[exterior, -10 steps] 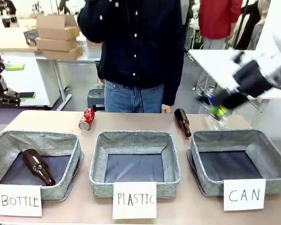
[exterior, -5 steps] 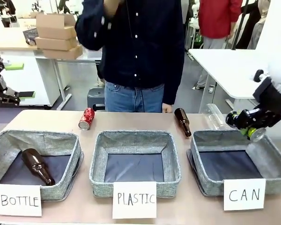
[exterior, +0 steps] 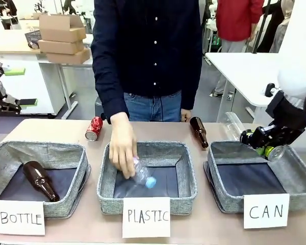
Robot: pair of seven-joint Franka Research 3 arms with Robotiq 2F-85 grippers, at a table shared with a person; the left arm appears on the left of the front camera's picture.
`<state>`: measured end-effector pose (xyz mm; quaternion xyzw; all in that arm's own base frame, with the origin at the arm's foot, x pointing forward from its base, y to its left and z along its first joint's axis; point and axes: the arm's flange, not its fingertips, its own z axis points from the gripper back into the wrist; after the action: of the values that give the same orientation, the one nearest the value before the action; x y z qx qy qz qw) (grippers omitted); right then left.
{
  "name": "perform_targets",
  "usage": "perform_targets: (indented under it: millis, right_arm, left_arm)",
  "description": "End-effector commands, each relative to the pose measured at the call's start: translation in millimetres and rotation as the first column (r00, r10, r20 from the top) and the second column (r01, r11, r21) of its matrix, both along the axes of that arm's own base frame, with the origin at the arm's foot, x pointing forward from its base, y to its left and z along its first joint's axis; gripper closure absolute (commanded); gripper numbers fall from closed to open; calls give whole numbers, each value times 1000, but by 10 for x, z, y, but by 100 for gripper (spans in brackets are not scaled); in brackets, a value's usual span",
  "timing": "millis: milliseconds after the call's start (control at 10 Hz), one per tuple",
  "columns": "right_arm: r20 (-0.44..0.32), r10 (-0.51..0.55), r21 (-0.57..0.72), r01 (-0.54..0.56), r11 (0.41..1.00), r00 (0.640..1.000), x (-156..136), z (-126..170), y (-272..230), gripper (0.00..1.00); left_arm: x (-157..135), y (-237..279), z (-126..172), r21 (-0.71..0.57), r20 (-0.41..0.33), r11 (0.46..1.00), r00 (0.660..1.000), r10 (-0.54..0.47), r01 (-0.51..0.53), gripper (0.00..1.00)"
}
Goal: Sort the can waste into the basket.
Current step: Pick up the can waste from the table and place it in the right Fabric basket.
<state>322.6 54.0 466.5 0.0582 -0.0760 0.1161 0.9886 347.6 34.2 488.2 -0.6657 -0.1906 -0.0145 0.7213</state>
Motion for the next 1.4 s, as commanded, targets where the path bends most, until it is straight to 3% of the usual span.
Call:
perform_targets:
  millis: [0,300,700,900,1000,1100,1200,1300]
  right_arm:
    - [-3,35,-29,-35,999,999,-257,-236,-7,3]
    - [5,43,-29,-43,999,999,-357,-264,13,0]
    - [69,15,11,-16,1000,998,-394,-264,7,0]
    - [185,-29,107,9,994,982,-344,-163,-24,0]
    - [321,-157,338,42,940,934,-298,28,-30,0]
    - [408,-300,756,-136,640,862,-331,359,-70,0]
    - [340,-435,922,-204,330,834,-393,570,-142,0]
    - [224,-466,975,-196,108,856,-403,653,-204,0]
  left_arm:
    - [-9,-17,7,-21,23,1000,1000,-2,2,0]
    - [-9,-17,7,-21,23,1000,1000,-2,2,0]
    - [-9,-17,7,-21,23,1000,1000,-2,2,0]
    - [-9,-17,7,-21,23,1000,1000,-2,2,0]
    - [-9,-17,7,-21,23,1000,1000,-2,2,0]
    - [-9,-17,7,-21,23,1000,1000,-2,2,0]
    - [-9,-17,7,-21,23,1000,1000,-2,2,0]
    - [-9,-17,7,-21,23,1000,1000,-2,2,0]
